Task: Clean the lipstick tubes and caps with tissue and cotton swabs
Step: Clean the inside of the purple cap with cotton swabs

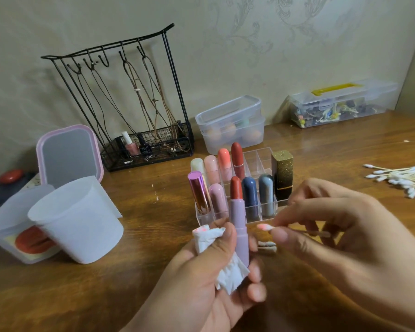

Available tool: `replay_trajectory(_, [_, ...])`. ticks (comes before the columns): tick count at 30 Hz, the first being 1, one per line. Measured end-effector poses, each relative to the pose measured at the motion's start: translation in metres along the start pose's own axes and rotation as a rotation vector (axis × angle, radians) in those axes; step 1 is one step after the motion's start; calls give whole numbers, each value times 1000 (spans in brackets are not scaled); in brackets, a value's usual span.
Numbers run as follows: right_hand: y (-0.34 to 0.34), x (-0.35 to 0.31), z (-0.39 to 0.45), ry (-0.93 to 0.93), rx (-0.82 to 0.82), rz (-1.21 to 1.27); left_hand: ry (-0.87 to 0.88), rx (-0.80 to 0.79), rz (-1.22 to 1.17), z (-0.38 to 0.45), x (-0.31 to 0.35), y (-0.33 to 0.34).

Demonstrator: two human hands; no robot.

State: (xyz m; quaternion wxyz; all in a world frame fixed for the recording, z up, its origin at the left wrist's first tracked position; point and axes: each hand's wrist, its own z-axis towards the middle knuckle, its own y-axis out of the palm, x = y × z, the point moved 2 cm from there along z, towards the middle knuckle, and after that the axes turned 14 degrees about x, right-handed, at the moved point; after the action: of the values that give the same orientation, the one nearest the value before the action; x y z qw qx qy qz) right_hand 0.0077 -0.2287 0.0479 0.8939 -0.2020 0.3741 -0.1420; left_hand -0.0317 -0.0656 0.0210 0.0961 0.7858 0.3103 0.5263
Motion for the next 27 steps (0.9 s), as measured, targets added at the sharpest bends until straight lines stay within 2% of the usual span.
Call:
replay_trajectory(5, [13, 12, -3, 171, -55, 149, 106, 113, -26, -2, 5, 6])
replay_trajectory(8, [19, 9, -3, 296, -171, 292, 117, 174, 99, -2, 4, 5])
replay_trajectory(12, [21, 4, -2, 383, -238, 331, 119, 122, 104, 0, 1, 4])
replay_trajectory(15, [17, 4, -1, 441, -209, 188, 110, 90, 99, 3, 1, 2])
replay_trajectory(19, [16, 10, 0, 250, -178, -408, 79, 111, -1, 7, 6, -2])
replay_trajectory(23, [20, 8, -3, 198, -214, -514, 91, 78, -16, 6, 7, -2])
replay_trajectory(27, [20, 6, -5, 173, -193, -514, 156, 73, 13, 7, 6, -3])
